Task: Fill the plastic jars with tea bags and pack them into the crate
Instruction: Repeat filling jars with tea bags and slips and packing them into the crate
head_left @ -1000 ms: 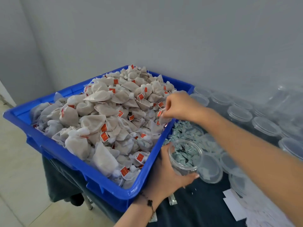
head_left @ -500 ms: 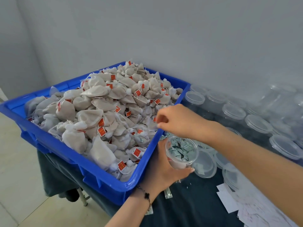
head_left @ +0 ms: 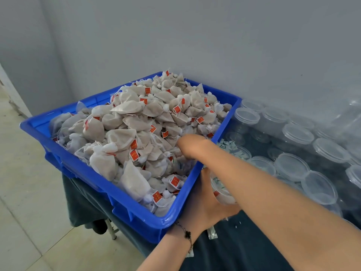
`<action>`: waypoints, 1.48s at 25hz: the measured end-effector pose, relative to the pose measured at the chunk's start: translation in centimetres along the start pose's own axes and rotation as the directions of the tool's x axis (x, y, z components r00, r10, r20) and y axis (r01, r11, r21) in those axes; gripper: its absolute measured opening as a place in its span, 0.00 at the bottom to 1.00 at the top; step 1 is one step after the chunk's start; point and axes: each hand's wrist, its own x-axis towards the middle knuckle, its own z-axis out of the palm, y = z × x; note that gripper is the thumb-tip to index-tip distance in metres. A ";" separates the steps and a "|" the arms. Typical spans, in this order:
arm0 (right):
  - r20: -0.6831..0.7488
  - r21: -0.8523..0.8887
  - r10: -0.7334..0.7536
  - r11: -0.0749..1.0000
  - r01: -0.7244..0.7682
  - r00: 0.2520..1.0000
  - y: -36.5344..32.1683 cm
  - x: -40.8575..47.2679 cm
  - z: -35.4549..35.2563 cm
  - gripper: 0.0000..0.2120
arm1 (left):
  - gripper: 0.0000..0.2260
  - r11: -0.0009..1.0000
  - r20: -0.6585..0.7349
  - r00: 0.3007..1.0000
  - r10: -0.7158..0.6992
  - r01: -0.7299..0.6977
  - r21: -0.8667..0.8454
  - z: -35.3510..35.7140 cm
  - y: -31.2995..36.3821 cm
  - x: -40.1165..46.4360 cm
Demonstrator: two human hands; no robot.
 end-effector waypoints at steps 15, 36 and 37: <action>-0.356 0.530 0.085 0.839 0.126 0.930 9.4 -16.0 -1.3 0.01 | 0.46 0.989 0.071 0.997 -0.011 0.021 -0.147 0.1 0.3 -0.1; -0.400 0.312 -0.137 0.909 0.275 0.906 -4.1 -2.0 -1.2 0.08 | 0.26 0.996 0.209 0.976 -0.063 0.047 0.079 -1.7 1.5 0.0; -0.407 0.337 -0.114 0.903 0.265 0.906 -3.7 -2.0 -1.2 0.10 | 0.27 0.996 0.212 0.974 -0.076 0.063 0.068 -1.8 1.7 0.0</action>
